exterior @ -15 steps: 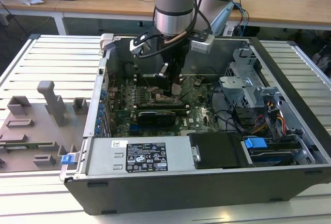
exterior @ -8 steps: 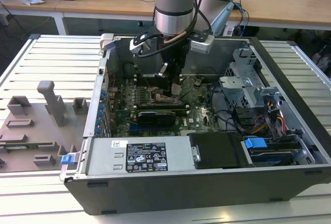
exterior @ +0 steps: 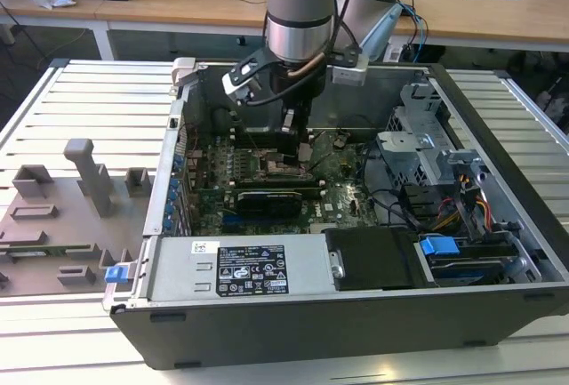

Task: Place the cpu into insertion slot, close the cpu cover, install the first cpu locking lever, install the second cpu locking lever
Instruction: 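Place the cpu into insertion slot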

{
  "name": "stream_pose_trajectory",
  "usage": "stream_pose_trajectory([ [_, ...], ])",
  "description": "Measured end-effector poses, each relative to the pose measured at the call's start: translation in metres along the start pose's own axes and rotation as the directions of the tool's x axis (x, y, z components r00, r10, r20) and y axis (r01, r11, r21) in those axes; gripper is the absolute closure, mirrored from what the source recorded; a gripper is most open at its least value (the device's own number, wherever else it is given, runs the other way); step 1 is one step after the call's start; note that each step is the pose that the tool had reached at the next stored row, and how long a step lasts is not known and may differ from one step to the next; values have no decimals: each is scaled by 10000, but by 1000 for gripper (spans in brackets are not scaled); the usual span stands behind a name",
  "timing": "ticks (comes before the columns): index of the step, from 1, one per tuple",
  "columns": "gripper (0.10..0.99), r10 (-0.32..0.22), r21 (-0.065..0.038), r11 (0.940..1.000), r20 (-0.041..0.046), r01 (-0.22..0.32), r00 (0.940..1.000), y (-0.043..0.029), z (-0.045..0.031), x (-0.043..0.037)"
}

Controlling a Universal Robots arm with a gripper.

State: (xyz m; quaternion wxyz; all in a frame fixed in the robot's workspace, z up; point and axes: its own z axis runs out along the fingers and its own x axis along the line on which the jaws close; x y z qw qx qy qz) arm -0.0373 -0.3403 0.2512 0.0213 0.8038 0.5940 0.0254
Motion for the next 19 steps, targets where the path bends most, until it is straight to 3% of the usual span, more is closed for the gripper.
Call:
stream_pose_trajectory([
  [4,541,-1115,13,9938,-73,1115,9937,0,0,0],
  [7,541,-1883,17,9821,-125,1883,9820,0,0,0],
  [11,541,-2372,18,9714,-157,2373,9713,0,0,0],
  [19,541,-3410,14,9400,-229,3412,9398,0,0,0],
])
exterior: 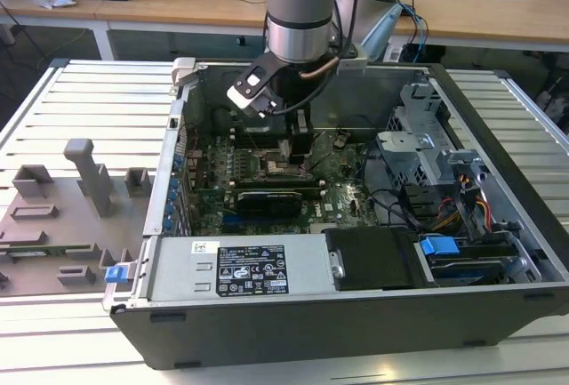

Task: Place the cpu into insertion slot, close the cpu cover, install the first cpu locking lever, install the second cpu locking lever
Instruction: 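Place the cpu into insertion slot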

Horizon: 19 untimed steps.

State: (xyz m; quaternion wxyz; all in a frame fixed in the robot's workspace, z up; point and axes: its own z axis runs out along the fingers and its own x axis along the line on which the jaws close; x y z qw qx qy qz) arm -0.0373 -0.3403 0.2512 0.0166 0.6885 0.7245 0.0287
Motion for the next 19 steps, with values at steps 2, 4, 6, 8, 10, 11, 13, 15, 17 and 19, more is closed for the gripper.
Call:
stream_pose_trajectory([
  [2,541,-108,1,9999,-7,108,9999,0,0,0],
  [4,541,-110,2,9999,-7,110,9999,0,0,0],
  [6,541,-103,2,9999,-7,103,9999,-21,5,0],
  [8,541,-101,2,9999,-6,101,9999,-69,10,6],
  [10,541,-101,2,9999,-6,101,9999,-101,15,21],
  [11,541,-101,2,9999,-7,101,9999,-108,17,33],
  [13,541,-100,2,9999,-7,100,9999,-112,18,58],
  [15,541,-100,2,10000,-6,100,10000,-117,20,79],
  [17,541,-99,0,10000,-8,99,10000,-122,23,91],
  [19,541,-102,1,9999,-6,102,9999,-126,34,93],
])
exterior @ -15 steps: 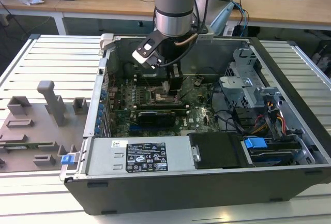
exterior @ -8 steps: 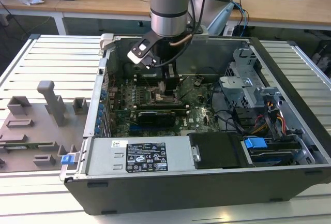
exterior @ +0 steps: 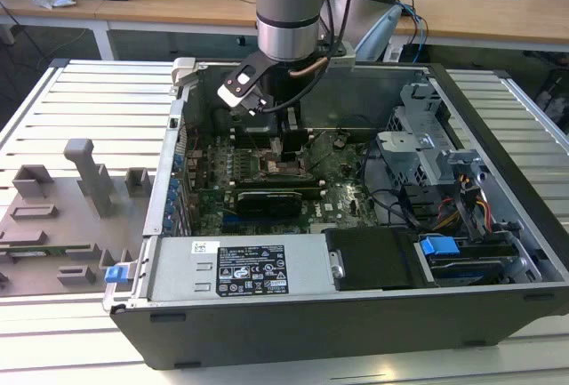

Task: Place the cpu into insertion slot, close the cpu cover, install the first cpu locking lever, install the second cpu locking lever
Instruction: 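Place the cpu into insertion slot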

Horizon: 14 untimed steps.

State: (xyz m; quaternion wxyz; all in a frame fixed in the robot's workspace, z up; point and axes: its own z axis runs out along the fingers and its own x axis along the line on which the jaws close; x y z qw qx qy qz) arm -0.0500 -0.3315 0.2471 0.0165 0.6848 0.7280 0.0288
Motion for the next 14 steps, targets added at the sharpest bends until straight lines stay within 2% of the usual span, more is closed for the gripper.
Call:
stream_pose_trajectory([
  [14,541,1,1,10000,0,-1,10000,-8,103,0],
])
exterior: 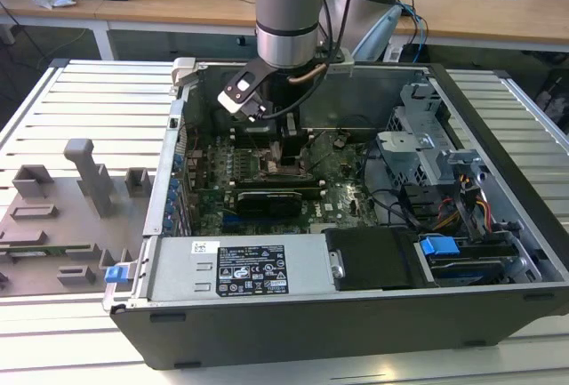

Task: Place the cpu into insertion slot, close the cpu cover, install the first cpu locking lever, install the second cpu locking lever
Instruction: 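Place the cpu into insertion slot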

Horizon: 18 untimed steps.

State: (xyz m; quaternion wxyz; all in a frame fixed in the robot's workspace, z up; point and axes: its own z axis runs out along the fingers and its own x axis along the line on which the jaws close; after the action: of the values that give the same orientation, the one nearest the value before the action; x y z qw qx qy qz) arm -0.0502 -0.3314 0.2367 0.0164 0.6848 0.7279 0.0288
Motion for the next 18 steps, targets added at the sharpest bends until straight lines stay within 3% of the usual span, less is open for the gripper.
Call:
stream_pose_trajectory([
  [18,541,2,-1,10000,0,-2,10000,-9,137,9],
])
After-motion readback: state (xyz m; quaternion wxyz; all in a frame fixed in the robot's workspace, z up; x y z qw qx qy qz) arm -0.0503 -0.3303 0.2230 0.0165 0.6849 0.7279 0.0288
